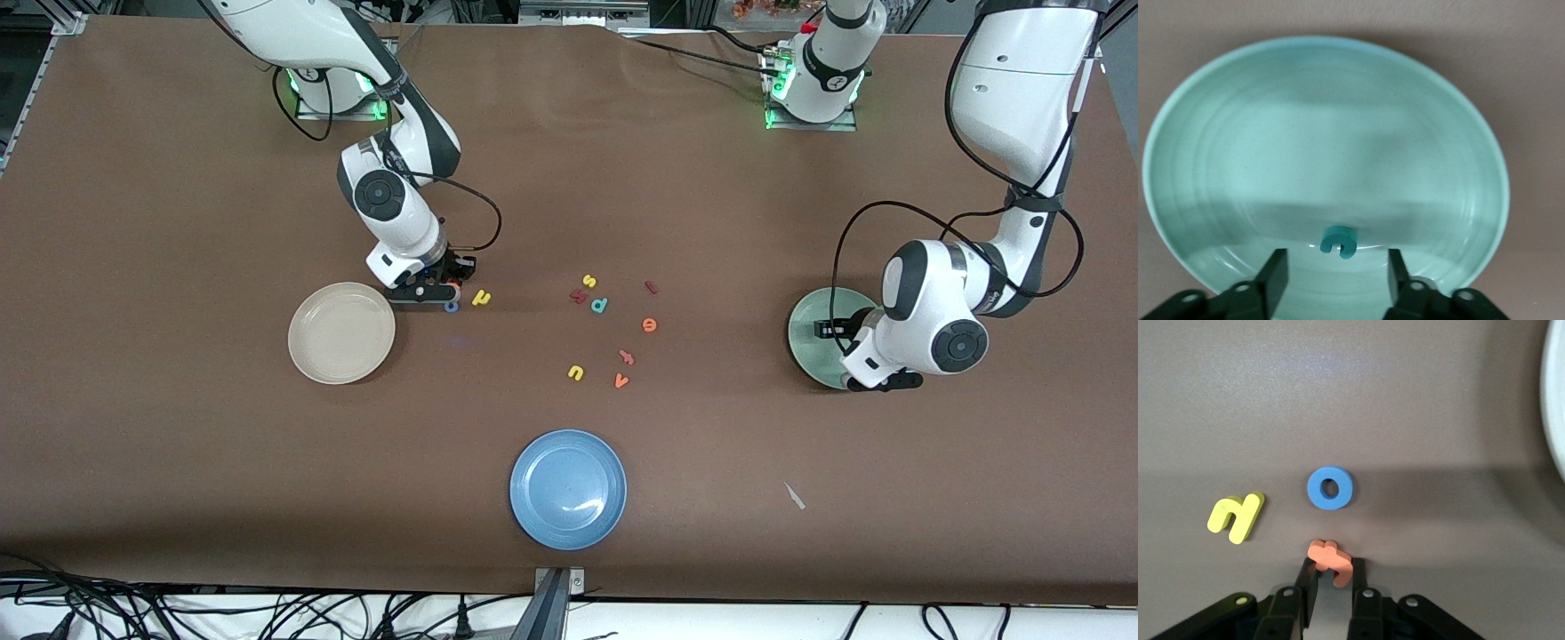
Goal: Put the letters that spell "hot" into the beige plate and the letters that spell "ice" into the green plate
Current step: 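Drop the teal c on the green plate while the right gripper carries orange letter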
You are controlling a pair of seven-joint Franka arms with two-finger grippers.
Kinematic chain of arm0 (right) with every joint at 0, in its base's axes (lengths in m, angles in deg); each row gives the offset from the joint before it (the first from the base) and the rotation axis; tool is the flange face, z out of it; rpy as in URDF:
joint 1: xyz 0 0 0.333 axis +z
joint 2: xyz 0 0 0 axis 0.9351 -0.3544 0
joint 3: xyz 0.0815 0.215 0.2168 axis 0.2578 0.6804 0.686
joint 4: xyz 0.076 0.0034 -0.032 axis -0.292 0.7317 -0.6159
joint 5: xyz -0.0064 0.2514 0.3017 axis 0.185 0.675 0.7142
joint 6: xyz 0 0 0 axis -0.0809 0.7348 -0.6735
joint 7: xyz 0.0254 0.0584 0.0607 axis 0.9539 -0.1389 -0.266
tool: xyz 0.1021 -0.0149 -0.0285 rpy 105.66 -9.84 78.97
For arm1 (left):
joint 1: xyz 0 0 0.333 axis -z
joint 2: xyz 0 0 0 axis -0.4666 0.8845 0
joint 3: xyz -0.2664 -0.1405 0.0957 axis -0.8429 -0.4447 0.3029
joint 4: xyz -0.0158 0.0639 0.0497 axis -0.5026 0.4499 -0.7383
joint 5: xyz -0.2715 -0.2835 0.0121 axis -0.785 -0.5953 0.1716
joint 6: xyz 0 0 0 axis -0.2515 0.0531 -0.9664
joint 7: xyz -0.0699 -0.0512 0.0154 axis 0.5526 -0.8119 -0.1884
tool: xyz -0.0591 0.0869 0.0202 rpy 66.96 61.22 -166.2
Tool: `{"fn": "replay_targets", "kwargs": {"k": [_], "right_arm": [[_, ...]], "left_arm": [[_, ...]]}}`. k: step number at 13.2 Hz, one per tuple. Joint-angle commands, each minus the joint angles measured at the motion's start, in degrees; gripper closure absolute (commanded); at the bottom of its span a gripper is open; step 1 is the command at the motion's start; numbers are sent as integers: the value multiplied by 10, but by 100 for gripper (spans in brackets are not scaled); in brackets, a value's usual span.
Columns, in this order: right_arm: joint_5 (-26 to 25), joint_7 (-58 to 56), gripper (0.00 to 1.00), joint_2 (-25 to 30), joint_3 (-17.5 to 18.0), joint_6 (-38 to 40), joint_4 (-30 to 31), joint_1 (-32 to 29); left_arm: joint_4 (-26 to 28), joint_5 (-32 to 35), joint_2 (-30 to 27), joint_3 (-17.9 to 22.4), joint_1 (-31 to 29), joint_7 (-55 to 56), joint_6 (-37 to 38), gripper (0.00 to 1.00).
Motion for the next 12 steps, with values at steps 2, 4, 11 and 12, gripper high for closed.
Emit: {"fn": "replay_targets", "kwargs": {"k": [2,4,11,12], "right_arm": [[-15,-45,91,61,1,58,5,-48],[-15,-95,91,94,2,104,3,-88],[-18,-267,90,119,3,149,-7,-185],[-19,-267,88,115,3,149,-7,-185]], "left_arm": [[-11,2,-70,-17,11,27,70,0],[-11,-18,-87,-55,10,91,78,0],[-20,-40,-43,-170,46,382,-54,0],[-21,-36,-29,-169,73,421,-89,0]]}}
